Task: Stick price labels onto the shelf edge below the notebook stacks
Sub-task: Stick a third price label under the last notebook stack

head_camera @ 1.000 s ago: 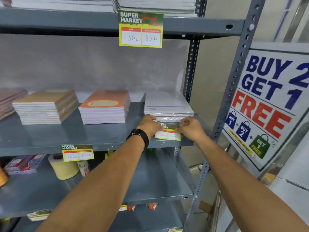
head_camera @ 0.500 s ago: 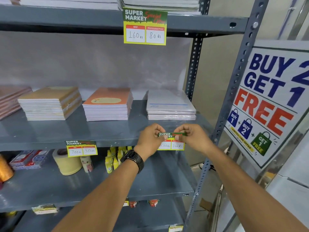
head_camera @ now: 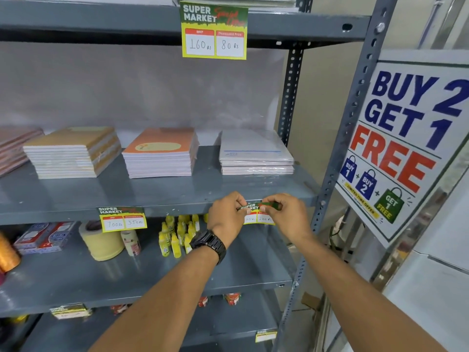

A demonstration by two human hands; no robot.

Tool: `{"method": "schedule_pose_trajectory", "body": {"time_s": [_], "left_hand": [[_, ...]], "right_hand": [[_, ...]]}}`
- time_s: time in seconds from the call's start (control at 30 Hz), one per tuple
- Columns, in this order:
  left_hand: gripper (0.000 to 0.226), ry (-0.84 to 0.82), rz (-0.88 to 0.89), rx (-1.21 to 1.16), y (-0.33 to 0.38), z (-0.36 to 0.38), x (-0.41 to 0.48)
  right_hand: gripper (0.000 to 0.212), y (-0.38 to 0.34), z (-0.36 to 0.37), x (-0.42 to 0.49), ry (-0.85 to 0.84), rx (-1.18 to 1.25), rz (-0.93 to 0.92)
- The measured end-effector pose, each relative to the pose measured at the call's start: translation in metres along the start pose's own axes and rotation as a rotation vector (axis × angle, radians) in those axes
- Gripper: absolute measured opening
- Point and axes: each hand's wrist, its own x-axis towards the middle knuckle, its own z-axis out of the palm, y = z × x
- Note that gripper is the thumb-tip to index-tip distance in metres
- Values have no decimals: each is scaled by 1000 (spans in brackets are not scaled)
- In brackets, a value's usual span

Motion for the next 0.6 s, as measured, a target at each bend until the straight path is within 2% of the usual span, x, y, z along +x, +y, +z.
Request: {"method": "schedule_pose_trajectory", "body": {"time_s": [0.37, 0.6], "left_hand": [[10, 24, 97, 181, 0, 3, 5], [11, 8, 112, 288, 5, 0, 8]], "right_hand": [[9, 6, 9, 2, 72, -42, -14], [18, 10, 12, 6, 82, -106, -26]]}}
